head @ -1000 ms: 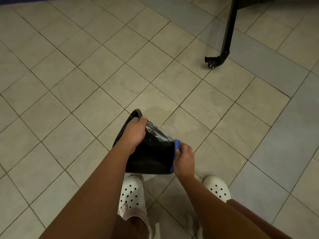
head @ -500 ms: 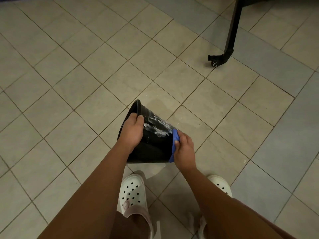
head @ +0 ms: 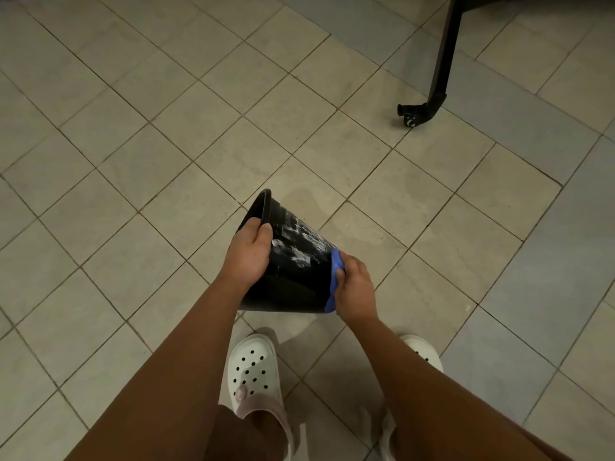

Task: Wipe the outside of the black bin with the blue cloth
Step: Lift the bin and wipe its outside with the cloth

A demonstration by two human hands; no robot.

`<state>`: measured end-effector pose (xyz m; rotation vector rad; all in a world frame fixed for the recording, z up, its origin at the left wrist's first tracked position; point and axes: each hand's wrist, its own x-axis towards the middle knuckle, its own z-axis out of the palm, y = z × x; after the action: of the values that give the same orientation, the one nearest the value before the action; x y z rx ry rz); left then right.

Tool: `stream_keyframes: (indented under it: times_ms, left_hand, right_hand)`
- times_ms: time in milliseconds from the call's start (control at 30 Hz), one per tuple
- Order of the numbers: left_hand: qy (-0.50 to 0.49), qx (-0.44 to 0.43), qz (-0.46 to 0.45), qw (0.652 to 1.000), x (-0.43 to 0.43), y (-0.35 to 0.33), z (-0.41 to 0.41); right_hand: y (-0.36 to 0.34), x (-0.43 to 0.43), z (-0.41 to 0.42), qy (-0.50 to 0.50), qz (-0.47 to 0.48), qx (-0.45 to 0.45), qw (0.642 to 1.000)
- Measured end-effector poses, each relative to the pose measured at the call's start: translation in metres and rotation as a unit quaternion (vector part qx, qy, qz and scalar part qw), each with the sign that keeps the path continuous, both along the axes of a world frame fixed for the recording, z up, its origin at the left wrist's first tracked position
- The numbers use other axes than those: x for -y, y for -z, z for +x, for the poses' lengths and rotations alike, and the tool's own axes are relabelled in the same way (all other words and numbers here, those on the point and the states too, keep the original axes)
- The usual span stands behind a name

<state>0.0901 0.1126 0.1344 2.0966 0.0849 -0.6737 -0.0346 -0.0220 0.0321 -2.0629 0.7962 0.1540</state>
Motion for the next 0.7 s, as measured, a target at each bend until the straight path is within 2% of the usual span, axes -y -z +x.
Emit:
stream_keyframes:
  times_ms: [100, 200, 400, 500, 567, 700]
  left_hand:
    - [0.013, 0.02, 0.014, 1.0, 0.0, 0.003, 0.001]
    - [0.033, 0.028, 0.027, 0.999, 0.001, 0.004, 0.001]
    - [0.029, 0.035, 0.027, 0.999, -0.006, 0.003, -0.002]
    - [0.045, 0.057, 0.031, 0.997, -0.005, 0.004, -0.002]
    - [0.068, 0.066, 0.037, 0.995, -0.002, 0.005, -0.002]
    - [0.084, 0.072, 0.044, 0.993, -0.001, 0.005, 0.0]
  right_hand:
    - [-0.008, -0.015, -0.012, 0.022, -0.017, -0.012, 1.0]
    - [-0.021, -0.039, -0.013, 0.019, -0.03, 0.038, 0.999]
    - [-0.011, -0.018, 0.007, -0.064, -0.047, 0.032, 0.996]
    - [-0.01, -0.004, 0.007, -0.017, -0.017, -0.023, 0.999]
    - [-0.016, -0.008, 0.004, -0.001, -0.03, -0.04, 0.999]
    - [-0.021, -0.03, 0.0, -0.01, -0.088, 0.014, 0.996]
